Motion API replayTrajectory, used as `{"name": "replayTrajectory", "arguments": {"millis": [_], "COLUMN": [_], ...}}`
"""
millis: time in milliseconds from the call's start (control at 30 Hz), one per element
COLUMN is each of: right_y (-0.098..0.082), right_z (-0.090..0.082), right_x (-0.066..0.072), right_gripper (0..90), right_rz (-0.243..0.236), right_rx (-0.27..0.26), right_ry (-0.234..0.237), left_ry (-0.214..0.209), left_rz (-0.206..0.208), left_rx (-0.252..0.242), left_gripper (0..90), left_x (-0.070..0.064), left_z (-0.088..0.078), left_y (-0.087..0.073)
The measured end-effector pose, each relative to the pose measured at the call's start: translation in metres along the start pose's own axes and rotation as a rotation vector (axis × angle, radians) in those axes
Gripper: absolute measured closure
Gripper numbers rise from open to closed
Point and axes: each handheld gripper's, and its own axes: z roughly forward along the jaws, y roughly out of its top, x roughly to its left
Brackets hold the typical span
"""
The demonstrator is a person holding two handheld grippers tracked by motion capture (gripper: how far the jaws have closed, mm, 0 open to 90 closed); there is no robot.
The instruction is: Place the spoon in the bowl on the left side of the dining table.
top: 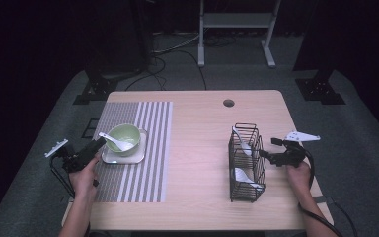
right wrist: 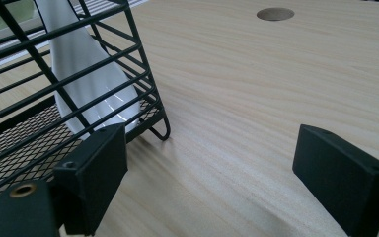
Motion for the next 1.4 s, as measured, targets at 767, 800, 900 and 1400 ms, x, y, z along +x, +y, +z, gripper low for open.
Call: {"name": "replayTrajectory", "arguments": {"millis": [767, 800, 900, 1400], "right_y": [0.000, 0.000, 0.000, 0.000], "right_z": [0.000, 0.000, 0.000, 0.000], "right_x": [0.000, 0.000, 0.000, 0.000], "right_gripper": [12.3, 12.3, 12.3, 12.3], "right_rz": [0.000, 0.000, 0.001, 0.001], "right_rx": [0.002, 0.002, 0.001, 0.001], "right_ry": [0.003, 0.003, 0.003, 0.003], "left_ry": [-0.068, -0.072, -0.080, -0.089], "left_rz": [0.060, 0.067, 0.085, 0.155], "left_rx": [0.044, 0.048, 0.054, 0.089], "left_gripper": [25.7, 25.3, 25.1, 19.2], "left_x": [-0.036, -0.038, -0.043, -0.059], "left_z": [-0.005, -0.005, -0.004, -0.001], "left_y": [-0.008, -0.008, -0.009, -0.019]}}
